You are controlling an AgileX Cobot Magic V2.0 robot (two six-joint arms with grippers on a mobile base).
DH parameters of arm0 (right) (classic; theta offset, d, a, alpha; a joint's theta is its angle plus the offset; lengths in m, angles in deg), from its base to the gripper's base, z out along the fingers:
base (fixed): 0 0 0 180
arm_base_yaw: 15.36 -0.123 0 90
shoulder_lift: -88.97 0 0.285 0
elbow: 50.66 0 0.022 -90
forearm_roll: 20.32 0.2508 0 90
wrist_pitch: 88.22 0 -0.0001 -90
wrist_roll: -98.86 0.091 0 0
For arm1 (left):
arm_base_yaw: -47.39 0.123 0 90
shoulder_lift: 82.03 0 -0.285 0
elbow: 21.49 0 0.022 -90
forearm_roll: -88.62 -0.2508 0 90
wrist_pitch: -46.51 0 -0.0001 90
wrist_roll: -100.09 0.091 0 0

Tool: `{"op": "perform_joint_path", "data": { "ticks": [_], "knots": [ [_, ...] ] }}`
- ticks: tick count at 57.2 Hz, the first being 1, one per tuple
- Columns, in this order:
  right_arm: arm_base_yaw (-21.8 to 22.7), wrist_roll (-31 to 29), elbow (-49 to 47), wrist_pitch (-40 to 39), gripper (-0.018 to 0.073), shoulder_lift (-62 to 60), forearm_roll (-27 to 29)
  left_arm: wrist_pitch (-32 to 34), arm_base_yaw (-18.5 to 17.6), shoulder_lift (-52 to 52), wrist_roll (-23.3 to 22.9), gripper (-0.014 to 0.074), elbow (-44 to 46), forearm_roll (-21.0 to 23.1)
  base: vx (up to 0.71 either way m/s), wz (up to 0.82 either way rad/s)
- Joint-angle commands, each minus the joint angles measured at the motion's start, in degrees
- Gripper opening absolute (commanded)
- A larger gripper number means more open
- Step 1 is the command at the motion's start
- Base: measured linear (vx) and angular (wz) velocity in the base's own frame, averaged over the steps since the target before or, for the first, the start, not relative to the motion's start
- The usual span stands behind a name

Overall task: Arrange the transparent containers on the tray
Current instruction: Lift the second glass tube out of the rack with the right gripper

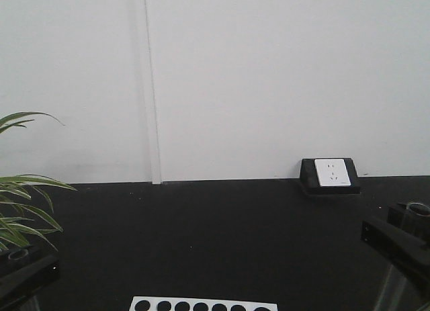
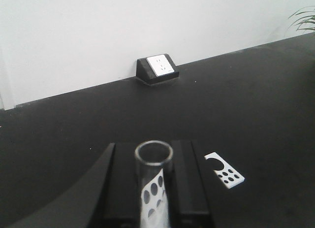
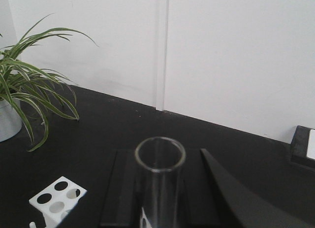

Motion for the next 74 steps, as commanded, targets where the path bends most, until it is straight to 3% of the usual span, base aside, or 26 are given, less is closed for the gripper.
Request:
{"op": "perform_joint_path", "data": {
  "ticks": [1,36,74],
  "knots": [
    [-0.03,-0.07,-1.72,-4.62,-0.0013,-0.36,-0.46,-1.39,-0.34,0.3,-0.53,0.0002,1.5,-4.29,0.0,0.0],
    [-0.03,-0.07,-1.72,-4.57,-0.0013,-0.36,-0.46,-1.45,-0.34,0.13,-0.53,0.0002,1.5,-4.29,-0.03,0.07],
    [-0.03,-0.07,-1.72,-4.57,-0.0013,-0.36,-0.46,-1.89,-0.34,0.19,-0.53,0.0002,1.5,-4.29,-0.23,0.18]
  ]
}}
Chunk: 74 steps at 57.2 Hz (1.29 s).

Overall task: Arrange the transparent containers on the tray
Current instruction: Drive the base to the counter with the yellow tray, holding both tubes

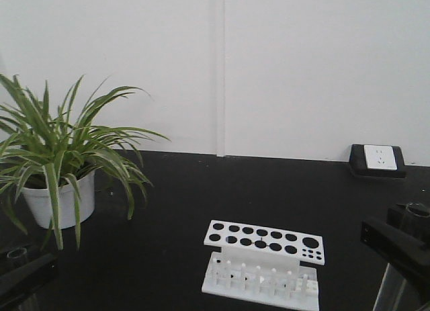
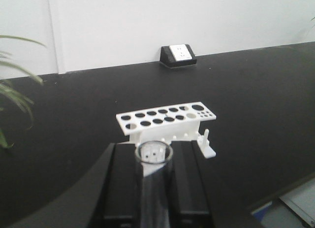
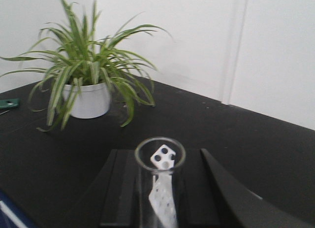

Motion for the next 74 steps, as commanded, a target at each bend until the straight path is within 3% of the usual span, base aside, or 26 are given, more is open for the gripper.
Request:
{"op": "perform_joint_path", "data": {
  "ticks": [1,74],
  "knots": [
    [-0.03,-0.07,-1.72,-4.78,-0.0013,-0.36,-0.46,-1.47,-0.34,0.19,-0.49,0.0002,1.5,-4.29,-0.29,0.27],
    [-0.03,-0.07,-1.72,-4.79,-0.0011,-0.36,-0.38,-1.77,-0.34,0.19,-0.49,0.0002,1.5,-4.29,-0.31,0.36]
  ]
}}
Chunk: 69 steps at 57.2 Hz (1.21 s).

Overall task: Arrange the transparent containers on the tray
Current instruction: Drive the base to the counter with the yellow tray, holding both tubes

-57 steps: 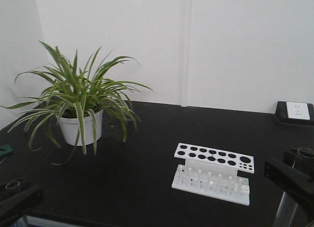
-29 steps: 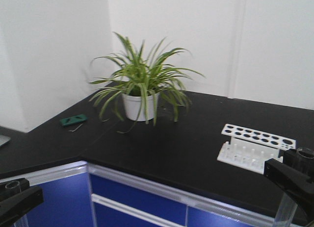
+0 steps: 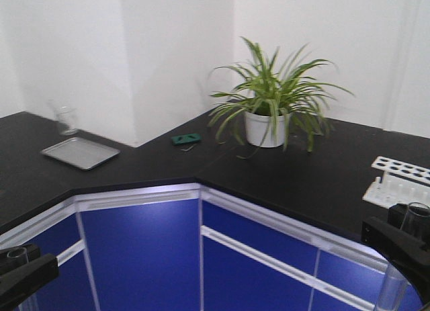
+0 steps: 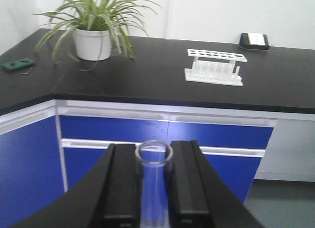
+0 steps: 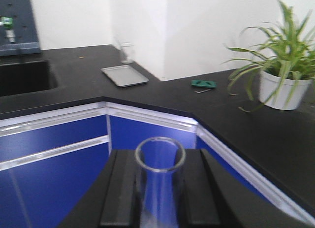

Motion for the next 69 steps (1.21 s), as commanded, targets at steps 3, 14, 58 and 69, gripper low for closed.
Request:
{"op": "perform_joint_path", "data": {
  "ticks": [3,14,58,69],
  "knots": [
    [-0.03,-0.07,-1.72,-4.79,-0.0011,-0.36,-0.38,-1.57,-0.34,0.19,-0.49,0.0002,1.5,-4.29,-0.3,0.43],
    [-0.03,-0.07,-1.72,-4.79,-0.0011,-0.36,-0.37,-1.52,-0.34,0.23,-0.49,0.0002,1.5,-4.29,-0.29,0.44],
    [-0.03,-0.07,-1.72,-4.79,-0.0011,-0.36,-0.37,-1.52,-0.34,0.23,-0.49,0.0002,1.5,-4.29,-0.25,0.5],
    [-0.03,-0.07,-1.72,-4.79,-0.0011,-0.36,-0.37,-1.52,-0.34,0.23,-0.49,0.0002,1.5,-4.29,-0.2,0.45]
  ]
}}
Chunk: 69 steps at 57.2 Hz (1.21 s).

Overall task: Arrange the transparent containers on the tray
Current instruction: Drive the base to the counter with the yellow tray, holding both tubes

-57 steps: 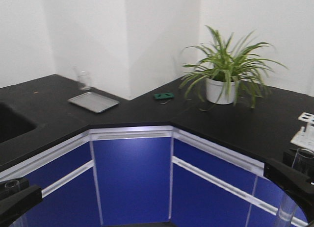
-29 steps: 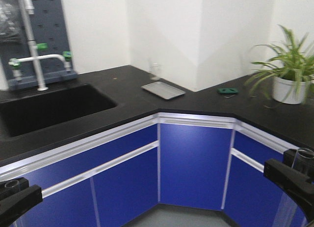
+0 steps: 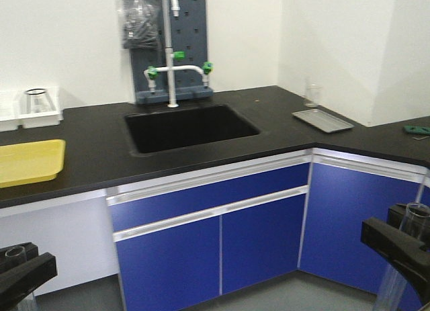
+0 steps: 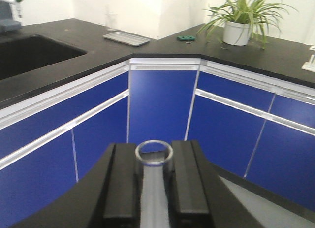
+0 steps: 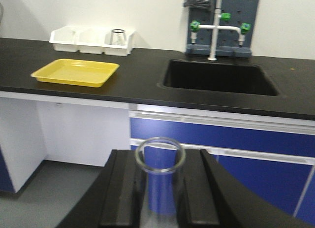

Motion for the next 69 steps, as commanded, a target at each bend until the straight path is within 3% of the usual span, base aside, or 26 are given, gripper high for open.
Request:
{"op": "perform_joint_path", "data": {
  "ticks": [1,69],
  "knots": [
    [-0.03,-0.07,-1.72,-4.79,-0.0011,-0.36,-0.55,-1.29,-0.34,0.23,-0.49,0.0002,1.54,-4.29,-0.18,0.38],
    [-0.03,-0.07,-1.72,-4.79,-0.0011,-0.36,-0.55,-1.29,-0.34,0.23,-0.49,0.0002,1.54,-4.29,-0.05,0.28]
  ]
}}
